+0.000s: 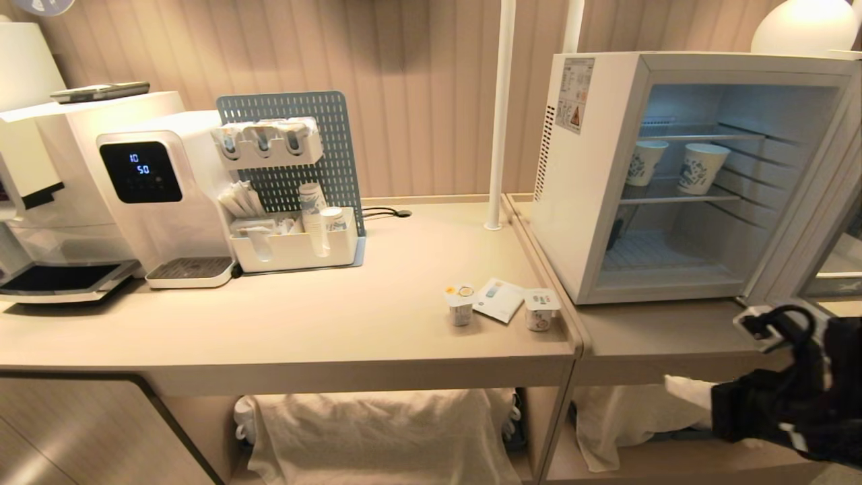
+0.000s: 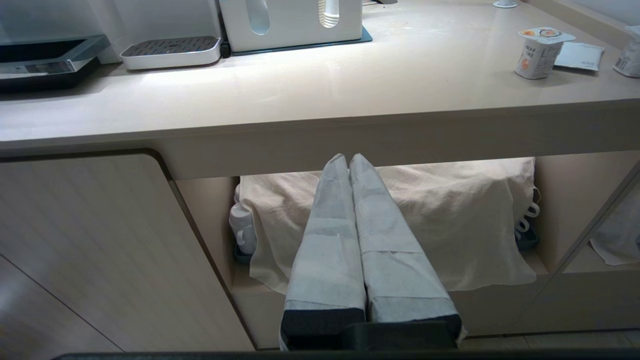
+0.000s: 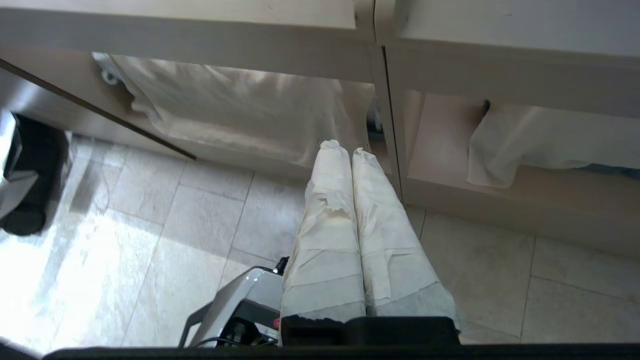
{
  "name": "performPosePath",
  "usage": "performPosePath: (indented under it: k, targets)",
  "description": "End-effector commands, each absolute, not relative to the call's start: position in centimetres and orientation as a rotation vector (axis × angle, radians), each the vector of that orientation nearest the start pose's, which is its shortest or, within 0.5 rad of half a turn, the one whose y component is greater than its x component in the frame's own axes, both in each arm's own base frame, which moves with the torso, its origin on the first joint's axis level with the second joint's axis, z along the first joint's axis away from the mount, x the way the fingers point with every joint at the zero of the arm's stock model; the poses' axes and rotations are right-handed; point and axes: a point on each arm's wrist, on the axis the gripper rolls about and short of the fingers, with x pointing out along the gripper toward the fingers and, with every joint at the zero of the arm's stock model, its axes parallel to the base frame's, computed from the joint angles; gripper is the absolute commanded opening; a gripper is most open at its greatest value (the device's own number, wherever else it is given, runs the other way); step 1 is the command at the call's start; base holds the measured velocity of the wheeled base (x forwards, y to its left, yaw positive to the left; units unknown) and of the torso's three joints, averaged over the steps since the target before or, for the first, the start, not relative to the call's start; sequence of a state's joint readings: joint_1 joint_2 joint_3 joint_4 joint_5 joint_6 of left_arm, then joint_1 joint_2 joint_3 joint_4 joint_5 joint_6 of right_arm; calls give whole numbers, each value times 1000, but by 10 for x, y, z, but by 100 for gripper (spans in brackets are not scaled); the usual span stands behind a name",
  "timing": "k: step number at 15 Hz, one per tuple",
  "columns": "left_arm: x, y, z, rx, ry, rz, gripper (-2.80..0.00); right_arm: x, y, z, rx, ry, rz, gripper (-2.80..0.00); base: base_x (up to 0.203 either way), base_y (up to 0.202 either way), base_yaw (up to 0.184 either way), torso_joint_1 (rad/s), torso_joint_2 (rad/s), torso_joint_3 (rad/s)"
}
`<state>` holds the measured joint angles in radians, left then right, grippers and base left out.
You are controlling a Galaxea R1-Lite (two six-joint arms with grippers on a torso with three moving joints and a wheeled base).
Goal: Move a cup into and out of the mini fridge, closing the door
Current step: Put the yoghurt in the freezer
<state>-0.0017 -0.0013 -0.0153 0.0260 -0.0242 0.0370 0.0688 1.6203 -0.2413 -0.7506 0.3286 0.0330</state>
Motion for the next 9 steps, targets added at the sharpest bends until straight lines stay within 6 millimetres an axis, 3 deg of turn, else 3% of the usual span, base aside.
performPosePath:
  k: [1,4,5,6,8,9]
  targets:
    - [-24,-1,77,32,6,-26,-280,247,36,16,94,683,400,-280,0,0,0,0,0,0]
    - [-24,0,77,27,7,-12,-280,277,73,-7,8,532,405,-280,0,0,0,0,0,0]
    - [-24,0,77,20,9,-11,-280,282,83,-3,-5,489,411,-209,0,0,0,0,0,0]
    - [-24,0,77,21,8,-11,-280,285,89,7,-11,446,416,0,0,0,0,0,0,0]
    - [-24,0,77,29,8,-11,-280,292,98,32,-10,376,423,0,0,0,0,0,0,0]
    - [-24,0,77,29,8,-11,-280,294,99,33,-10,369,425,0,0,0,0,0,0,0]
